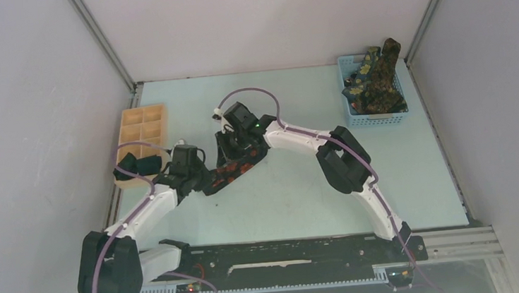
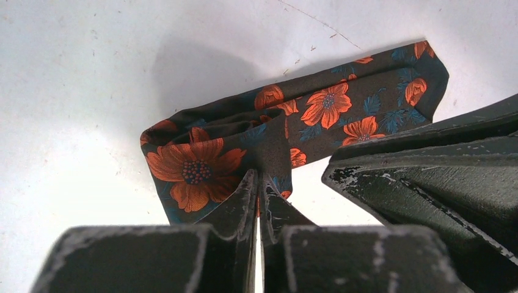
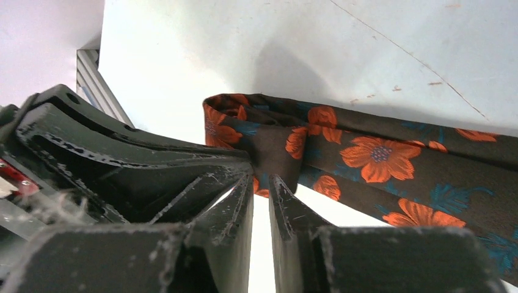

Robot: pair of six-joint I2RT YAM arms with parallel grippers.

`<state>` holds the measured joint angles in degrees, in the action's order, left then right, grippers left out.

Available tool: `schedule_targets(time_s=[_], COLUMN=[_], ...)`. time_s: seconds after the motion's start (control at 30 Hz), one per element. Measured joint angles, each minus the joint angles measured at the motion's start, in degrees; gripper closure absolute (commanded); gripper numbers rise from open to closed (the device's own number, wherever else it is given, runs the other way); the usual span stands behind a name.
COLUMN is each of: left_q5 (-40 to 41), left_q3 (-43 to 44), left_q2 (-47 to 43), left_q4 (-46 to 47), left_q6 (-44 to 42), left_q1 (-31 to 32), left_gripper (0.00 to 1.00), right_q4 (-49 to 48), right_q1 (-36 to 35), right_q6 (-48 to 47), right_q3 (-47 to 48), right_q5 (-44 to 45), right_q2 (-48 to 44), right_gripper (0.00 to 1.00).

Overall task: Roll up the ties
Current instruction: Roll the tie at the center of the board.

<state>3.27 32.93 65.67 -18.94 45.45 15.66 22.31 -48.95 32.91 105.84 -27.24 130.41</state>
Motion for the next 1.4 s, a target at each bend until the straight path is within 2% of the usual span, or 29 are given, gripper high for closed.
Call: schedule_targets(time_s=[0.37,0.67,0.83,0.97,1.1,1.2,1.3,1.4], left_q5=[0.04,1.29,5.2,10.62,11.58,7.96,1.9,-2.05], left_q3=[-0.35,-0.35,-0.35,-0.55,-4.76,-9.77,-15.56,-18.49], left_q2=[-2.6,-6.97,-11.78,-16.04,-20.33,-21.51,-21.77,-23.23], left_q4=[-0.5,-2.78,-6.29,-9.73,-8.09,-6.19,-1.33,2.03], left_q6=[0.11,-0.13,-0.44,-0.44,-0.44,-0.17,0.68,1.14], left_q1=[0.04,0.09,0.11,0.13,-0.52,-3.89,-8.81,-10.88], left_gripper=[0.81,0.53,0.27,0.25,0.27,0.31,0.31,0.3], right_q4=[0.81,1.53,1.53,1.51,1.42,1.38,1.4,1.51], right_q1=[-1.51,-1.38,-1.44,-1.44,-1.44,-1.44,-1.46,-1.57], right_q6=[0.04,0.04,0.04,0.04,0.04,0.07,0.07,0.04], right_q3=[4.52,4.52,4.52,4.55,4.57,4.57,4.57,4.57], right_q5=[-0.13,-0.2,-0.2,-0.22,-0.28,-0.39,-0.46,-0.42], right_q2=[4.46,6.29,6.43,6.45,6.51,6.54,6.54,6.54], right_gripper=[0.81,0.82,0.82,0.82,0.82,0.82,0.82,0.82])
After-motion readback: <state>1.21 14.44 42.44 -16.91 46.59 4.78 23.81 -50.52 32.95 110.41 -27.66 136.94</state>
